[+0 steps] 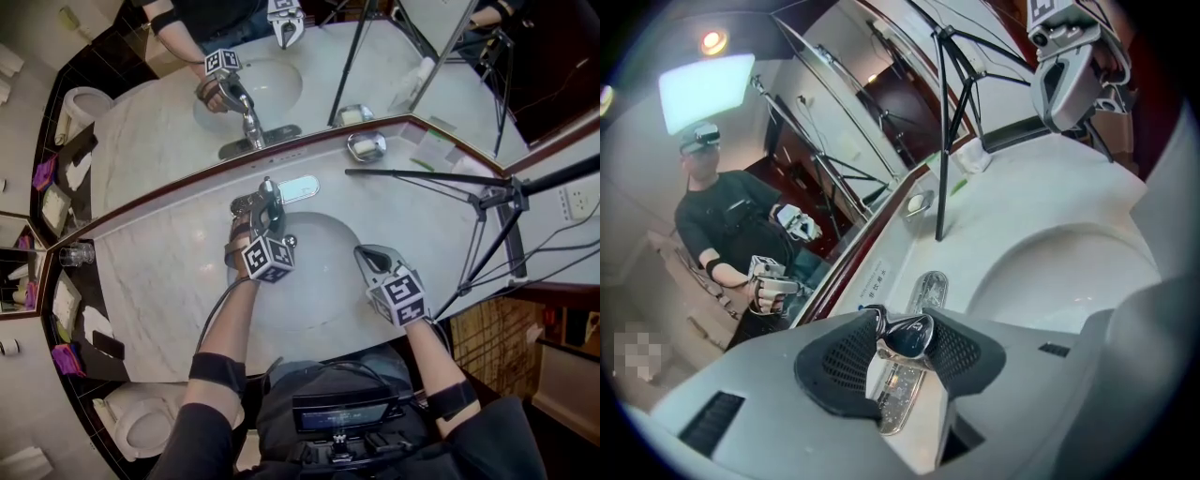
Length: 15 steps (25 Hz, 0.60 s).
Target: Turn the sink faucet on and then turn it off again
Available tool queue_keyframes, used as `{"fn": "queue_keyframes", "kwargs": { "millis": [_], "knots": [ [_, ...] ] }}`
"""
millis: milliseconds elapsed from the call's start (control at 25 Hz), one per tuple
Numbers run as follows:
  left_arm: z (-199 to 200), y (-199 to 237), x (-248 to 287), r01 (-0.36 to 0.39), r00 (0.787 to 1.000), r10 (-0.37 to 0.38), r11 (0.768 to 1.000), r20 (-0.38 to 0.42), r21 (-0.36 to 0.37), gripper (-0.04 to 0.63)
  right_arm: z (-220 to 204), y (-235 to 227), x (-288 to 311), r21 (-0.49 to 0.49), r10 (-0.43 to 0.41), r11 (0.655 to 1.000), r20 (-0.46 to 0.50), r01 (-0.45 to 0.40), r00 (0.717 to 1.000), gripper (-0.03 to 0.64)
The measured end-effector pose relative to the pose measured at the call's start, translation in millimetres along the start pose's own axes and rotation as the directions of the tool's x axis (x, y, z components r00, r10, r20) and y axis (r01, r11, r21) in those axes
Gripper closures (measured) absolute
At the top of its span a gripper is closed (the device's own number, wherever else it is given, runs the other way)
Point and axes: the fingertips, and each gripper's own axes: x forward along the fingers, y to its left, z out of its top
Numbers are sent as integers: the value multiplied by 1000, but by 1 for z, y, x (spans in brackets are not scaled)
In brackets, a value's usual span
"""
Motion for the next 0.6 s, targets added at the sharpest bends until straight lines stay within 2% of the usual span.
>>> {"fn": "queue_keyframes", "kwargs": {
  "millis": [160, 320, 480, 600],
  "knots": [
    [6, 7, -4, -7, 1000, 7, 1000, 5, -26, 434, 0, 1, 3, 1, 7, 1000, -2, -7, 1000, 598],
    [17, 35, -2, -38, 999, 40, 994, 16, -99, 436, 0, -1, 4, 2, 12, 1000, -2, -12, 1000, 598],
    [16, 39, 9, 41, 999, -39, 995, 17, -91, 441, 4, 1, 4, 8, 14, 1000, 6, -14, 1000, 598],
    [13, 37, 9, 57, 998, -56, 992, 19, -108, 457, 5, 6, 7, 4, 24, 1000, 6, -24, 1000, 598]
  ]
}}
